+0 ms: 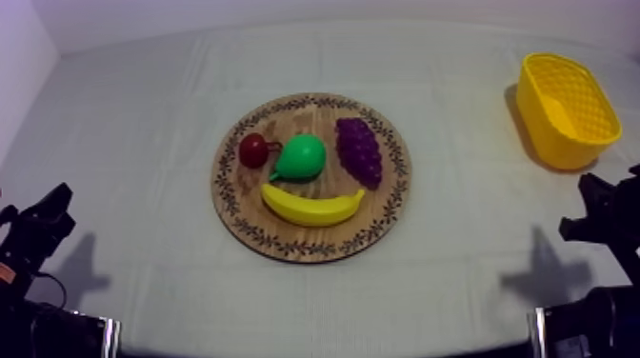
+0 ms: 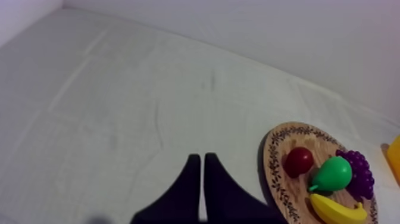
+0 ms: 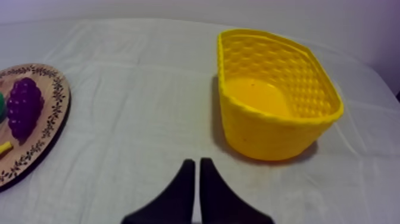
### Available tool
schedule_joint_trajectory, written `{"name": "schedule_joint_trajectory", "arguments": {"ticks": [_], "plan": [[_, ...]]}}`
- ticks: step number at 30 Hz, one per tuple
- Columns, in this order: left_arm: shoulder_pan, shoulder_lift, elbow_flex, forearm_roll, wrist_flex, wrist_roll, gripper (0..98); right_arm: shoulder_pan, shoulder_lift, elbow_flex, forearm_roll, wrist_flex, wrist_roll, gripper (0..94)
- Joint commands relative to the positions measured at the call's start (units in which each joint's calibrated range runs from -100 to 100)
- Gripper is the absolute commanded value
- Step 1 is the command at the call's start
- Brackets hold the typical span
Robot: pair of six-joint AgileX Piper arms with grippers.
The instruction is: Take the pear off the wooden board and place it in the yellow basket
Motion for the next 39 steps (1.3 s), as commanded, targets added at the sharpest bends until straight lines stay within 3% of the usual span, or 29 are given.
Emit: {"name": "schedule_joint_trajectory", "arguments": {"ticks": [1, 27, 39], "plan": [[0.01, 0.00, 0.02, -0.02, 0.01, -0.01, 0.1, -0.01, -0.05, 0.01, 0.01, 0.01, 0.00, 0.4], [0.01, 0.00, 0.02, -0.02, 0.01, -0.01, 0.1, -0.38, -0.05, 0.01, 0.01, -0.39, 0.68, 0.7], [0.01, 0.00, 0.02, -0.02, 0.01, -0.02, 0.1, -0.85, 0.43, -2.58, -0.33, 1.47, -1.10, 0.3]]}}
